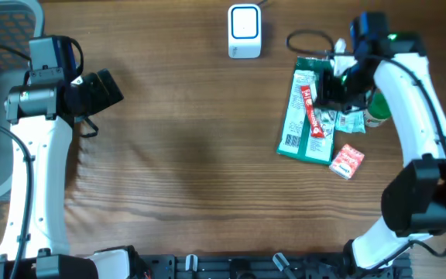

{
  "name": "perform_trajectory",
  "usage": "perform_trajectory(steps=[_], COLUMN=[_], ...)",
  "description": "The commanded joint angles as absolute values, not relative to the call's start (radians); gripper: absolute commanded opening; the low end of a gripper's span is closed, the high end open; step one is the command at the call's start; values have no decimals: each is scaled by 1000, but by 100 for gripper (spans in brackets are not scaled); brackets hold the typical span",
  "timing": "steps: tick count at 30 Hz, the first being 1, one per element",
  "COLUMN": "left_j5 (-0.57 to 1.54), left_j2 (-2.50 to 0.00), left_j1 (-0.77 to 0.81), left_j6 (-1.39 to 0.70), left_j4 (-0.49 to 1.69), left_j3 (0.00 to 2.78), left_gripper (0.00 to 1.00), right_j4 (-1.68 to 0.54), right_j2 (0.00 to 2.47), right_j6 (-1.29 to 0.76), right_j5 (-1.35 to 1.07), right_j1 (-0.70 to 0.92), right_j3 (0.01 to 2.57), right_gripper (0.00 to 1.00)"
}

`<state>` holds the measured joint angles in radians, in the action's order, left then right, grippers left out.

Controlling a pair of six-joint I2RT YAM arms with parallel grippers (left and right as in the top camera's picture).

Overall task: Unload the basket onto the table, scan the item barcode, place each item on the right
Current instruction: 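Carry the medicine box right and release it onto the pile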

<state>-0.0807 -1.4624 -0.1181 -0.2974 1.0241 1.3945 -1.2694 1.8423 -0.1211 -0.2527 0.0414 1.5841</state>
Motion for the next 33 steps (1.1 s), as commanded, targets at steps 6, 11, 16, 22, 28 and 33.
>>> perform_trajectory(steps=[6, 11, 16, 22, 28, 33], left_j5=[-76, -76, -76, -76, -76, -76], left_j2=[-1467, -1467, -1467, -1467, -1467, -1467], left_j1=[-122, -122, -122, -122, -122, -122], left_j6=[-299, -299, -299, -299, -299, -299], left_j4=[1021, 1021, 1021, 1021, 1021, 1021], left_j3=[1407, 1407, 1407, 1407, 1407, 1407], left_gripper=[100, 100, 100, 100, 100, 100], right_j4=[-1183, -1157, -1096, -908, -715, -658], right_j2=[1860, 1859, 1859, 1859, 1859, 1859], right_j6=[-78, -78, -81, -81, -81, -81], right_j5=[-75, -7, -7, -7, -7, -7], right_j1=[46, 46, 46, 46, 46, 46], right_j3=[1480, 1502, 1536, 1531, 1531, 1530], right_gripper=[84, 85, 100, 100, 99, 100])
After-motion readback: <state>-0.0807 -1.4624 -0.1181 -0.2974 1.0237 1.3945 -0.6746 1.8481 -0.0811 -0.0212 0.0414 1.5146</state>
